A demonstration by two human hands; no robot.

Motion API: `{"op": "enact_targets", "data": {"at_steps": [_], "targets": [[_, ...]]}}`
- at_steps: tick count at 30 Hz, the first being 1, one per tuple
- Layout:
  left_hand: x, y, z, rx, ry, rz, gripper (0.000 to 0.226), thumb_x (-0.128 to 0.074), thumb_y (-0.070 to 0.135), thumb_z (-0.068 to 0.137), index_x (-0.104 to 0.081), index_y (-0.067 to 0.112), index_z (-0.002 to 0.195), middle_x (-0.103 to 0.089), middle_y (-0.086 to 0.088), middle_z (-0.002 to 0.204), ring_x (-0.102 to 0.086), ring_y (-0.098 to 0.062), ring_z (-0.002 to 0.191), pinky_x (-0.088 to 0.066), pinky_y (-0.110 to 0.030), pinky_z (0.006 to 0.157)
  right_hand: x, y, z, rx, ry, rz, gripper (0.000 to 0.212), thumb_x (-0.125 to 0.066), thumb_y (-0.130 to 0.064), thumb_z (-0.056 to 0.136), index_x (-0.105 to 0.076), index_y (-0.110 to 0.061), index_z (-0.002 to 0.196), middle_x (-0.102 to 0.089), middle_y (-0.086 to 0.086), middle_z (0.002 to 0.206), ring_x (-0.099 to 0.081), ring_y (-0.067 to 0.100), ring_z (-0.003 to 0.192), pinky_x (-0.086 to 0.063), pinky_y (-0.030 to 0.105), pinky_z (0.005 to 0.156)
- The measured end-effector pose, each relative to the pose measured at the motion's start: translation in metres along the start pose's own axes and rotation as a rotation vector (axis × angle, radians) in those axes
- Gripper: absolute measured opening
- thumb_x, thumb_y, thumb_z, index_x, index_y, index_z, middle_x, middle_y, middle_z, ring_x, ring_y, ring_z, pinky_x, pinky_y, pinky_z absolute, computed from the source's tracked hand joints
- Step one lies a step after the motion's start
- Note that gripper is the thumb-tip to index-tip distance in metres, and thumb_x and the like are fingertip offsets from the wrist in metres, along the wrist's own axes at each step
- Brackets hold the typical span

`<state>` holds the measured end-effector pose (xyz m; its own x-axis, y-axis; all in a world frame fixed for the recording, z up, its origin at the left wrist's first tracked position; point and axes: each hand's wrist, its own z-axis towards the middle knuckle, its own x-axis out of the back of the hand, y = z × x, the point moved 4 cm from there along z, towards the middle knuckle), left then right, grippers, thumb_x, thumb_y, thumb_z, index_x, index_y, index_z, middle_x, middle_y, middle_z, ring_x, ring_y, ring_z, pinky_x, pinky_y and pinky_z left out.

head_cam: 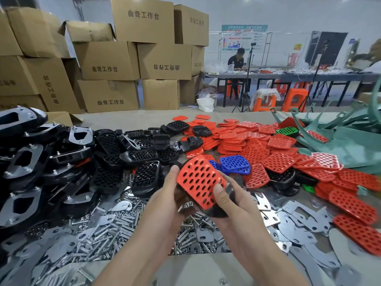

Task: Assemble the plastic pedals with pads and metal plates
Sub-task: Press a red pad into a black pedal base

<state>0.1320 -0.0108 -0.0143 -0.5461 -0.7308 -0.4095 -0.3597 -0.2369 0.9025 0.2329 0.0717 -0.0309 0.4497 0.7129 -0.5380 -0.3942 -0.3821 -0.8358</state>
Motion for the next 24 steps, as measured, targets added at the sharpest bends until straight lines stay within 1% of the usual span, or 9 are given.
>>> {"op": "enact_targets", "data": {"at_steps": [3,5,7,10,13,16,19,21,24], "targets": [[0.005,-0.004,0.004,0.116,0.067,-0.053,0.055,-0.047,0.057,0.094,-0.083,0.016,0.086,-0.078,-0.010,0.094,-0.075,-0.026,0.087,-0.052,-0.048,0.090,-0.002,0.000,-0.002,0.014,-0.029,-0.086,0.054,-0.079,-0.036,0.081,-0.065,-0.015,0.128,-0.074,0.011,0.121,-0.072,0.027,0.113,-0.060,0.030,0.084],[0.003,-0.005,0.002,0.189,0.060,-0.102,0.054,-0.049,0.054,0.095,-0.075,0.010,0.113,-0.074,-0.017,0.113,-0.069,-0.035,0.109,-0.047,-0.054,0.104,-0.002,0.000,-0.002,0.021,-0.042,-0.143,0.047,-0.084,-0.043,0.078,-0.072,-0.023,0.120,-0.075,0.008,0.120,-0.073,0.025,0.110,-0.060,0.030,0.083],[0.000,-0.005,-0.002,0.208,0.030,-0.161,0.058,-0.053,0.055,0.092,-0.070,0.008,0.121,-0.072,-0.018,0.119,-0.065,-0.037,0.118,-0.042,-0.056,0.110,-0.002,0.000,-0.002,0.033,-0.050,-0.187,0.049,-0.088,-0.051,0.072,-0.074,-0.031,0.114,-0.076,0.006,0.119,-0.074,0.024,0.108,-0.060,0.031,0.083],[-0.001,-0.001,-0.008,0.112,-0.049,-0.101,0.066,-0.058,0.064,0.071,-0.077,0.012,0.106,-0.077,-0.011,0.103,-0.075,-0.020,0.092,-0.053,-0.045,0.093,0.003,-0.003,0.000,0.076,0.013,-0.206,0.054,-0.089,-0.054,0.067,-0.074,-0.032,0.114,-0.077,0.007,0.113,-0.075,0.023,0.101,-0.060,0.031,0.079],[-0.010,-0.001,-0.015,0.050,-0.174,0.027,0.082,-0.051,0.074,0.063,-0.076,0.014,0.112,-0.076,-0.006,0.110,-0.073,-0.013,0.097,-0.055,-0.035,0.082,0.009,-0.005,0.002,0.105,0.119,-0.215,0.041,-0.080,-0.050,0.069,-0.074,-0.037,0.107,-0.078,0.005,0.107,-0.076,0.021,0.096,-0.059,0.031,0.077],[-0.013,-0.007,-0.019,-0.002,-0.211,0.056,0.058,-0.058,0.064,0.069,-0.081,0.020,0.098,-0.077,-0.007,0.109,-0.074,-0.013,0.098,-0.059,-0.027,0.073,0.014,-0.003,0.002,0.101,0.170,-0.241,0.034,-0.077,-0.048,0.071,-0.074,-0.038,0.104,-0.079,0.005,0.105,-0.076,0.021,0.095,-0.057,0.037,0.083],[-0.006,-0.010,-0.019,-0.035,-0.143,0.029,0.054,-0.064,0.048,0.080,-0.076,0.000,0.103,-0.076,-0.014,0.108,-0.074,-0.021,0.098,-0.062,-0.030,0.078,0.010,0.001,0.000,0.093,0.125,-0.279,0.034,-0.078,-0.052,0.069,-0.072,-0.041,0.101,-0.078,0.004,0.104,-0.076,0.024,0.098,-0.058,0.043,0.088],[0.000,-0.008,-0.018,-0.073,-0.095,0.067,0.054,-0.064,0.050,0.079,-0.076,0.001,0.101,-0.077,-0.013,0.102,-0.075,-0.020,0.093,-0.062,-0.031,0.075,0.007,0.003,-0.001,0.070,0.066,-0.292,0.035,-0.079,-0.053,0.072,-0.072,-0.039,0.104,-0.077,0.005,0.110,-0.074,0.027,0.104,-0.059,0.043,0.090],[0.003,0.002,-0.022,-0.179,-0.045,0.269,0.050,-0.059,0.056,0.080,-0.079,0.012,0.090,-0.079,-0.001,0.091,-0.076,-0.013,0.085,-0.057,-0.021,0.070,0.003,0.002,-0.003,0.033,-0.024,-0.362,0.027,-0.074,-0.048,0.083,-0.072,-0.038,0.109,-0.076,0.003,0.114,-0.073,0.023,0.107,-0.059,0.032,0.086]]}}
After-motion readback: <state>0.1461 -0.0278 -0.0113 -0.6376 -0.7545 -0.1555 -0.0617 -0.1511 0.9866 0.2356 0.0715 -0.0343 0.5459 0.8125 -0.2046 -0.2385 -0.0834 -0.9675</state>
